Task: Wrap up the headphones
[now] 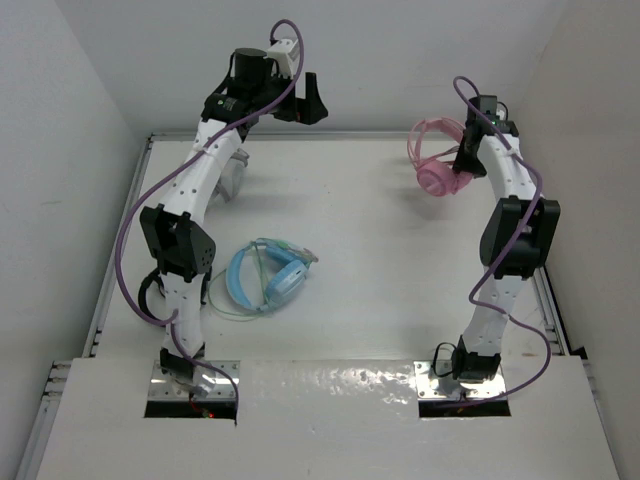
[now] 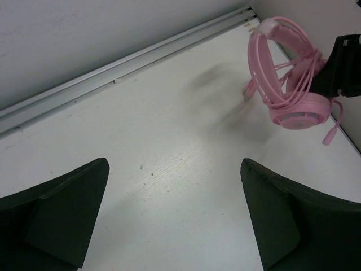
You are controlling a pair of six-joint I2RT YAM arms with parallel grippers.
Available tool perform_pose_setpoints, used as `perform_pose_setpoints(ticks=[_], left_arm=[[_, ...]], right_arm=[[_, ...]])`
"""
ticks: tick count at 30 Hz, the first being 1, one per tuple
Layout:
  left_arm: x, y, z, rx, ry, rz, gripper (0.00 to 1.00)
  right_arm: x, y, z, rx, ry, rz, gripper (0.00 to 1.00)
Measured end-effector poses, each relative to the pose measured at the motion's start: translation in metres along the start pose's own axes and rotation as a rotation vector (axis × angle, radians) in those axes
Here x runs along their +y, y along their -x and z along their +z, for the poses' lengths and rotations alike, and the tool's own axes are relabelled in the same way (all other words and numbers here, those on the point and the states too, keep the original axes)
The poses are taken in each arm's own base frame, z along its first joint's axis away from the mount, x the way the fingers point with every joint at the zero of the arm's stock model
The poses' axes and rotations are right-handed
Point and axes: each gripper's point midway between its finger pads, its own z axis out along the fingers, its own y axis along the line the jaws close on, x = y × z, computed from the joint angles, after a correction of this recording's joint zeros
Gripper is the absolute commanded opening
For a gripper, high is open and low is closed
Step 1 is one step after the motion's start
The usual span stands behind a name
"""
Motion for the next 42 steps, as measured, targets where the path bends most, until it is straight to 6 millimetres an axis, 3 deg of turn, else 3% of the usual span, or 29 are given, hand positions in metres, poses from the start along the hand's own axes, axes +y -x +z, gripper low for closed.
perform_pose_setpoints(ticks=[3, 11, 18, 22, 26, 29, 30, 32, 37, 42], left_arm=[[0.0, 0.0, 0.0, 0.001, 0.0, 0.001, 1.0], [0.0, -0.002, 0.0, 0.007, 0.001, 0.003, 1.0], [0.003, -0.005, -0.001, 0.02, 0.013, 0.004, 1.0], [0.004, -0.007, -0.001, 0.028, 0.02, 0.006, 1.0], [0.005, -0.009, -0.002, 0.035, 0.027, 0.004, 1.0], [0.006, -0.01, -0.002, 0.037, 0.031, 0.003, 1.0], [0.007, -0.01, -0.002, 0.037, 0.033, 0.004, 1.0], [0.007, -0.01, -0.002, 0.037, 0.036, 0.003, 1.0], [0.007, -0.01, -0.002, 0.04, 0.037, 0.002, 1.0], [0.007, -0.012, -0.002, 0.046, 0.037, 0.002, 1.0]], right_arm=[[-0.005, -0.006, 0.006, -0.012, -0.077, 0.032, 0.0], [-0.023, -0.046, 0.033, 0.017, -0.224, 0.115, 0.0], [-0.037, -0.032, 0.042, -0.043, -0.249, 0.188, 0.0], [-0.041, -0.029, 0.06, -0.031, -0.251, 0.202, 0.02], [-0.042, -0.037, 0.092, 0.002, -0.264, 0.207, 0.2], [-0.044, -0.038, 0.098, 0.006, -0.261, 0.237, 0.62], [-0.045, -0.036, 0.099, -0.002, -0.258, 0.25, 0.81], [-0.046, -0.032, 0.1, -0.011, -0.248, 0.261, 0.96], [-0.044, -0.027, 0.099, -0.012, -0.209, 0.263, 0.99], [-0.044, -0.045, 0.086, 0.02, -0.187, 0.274, 0.99]])
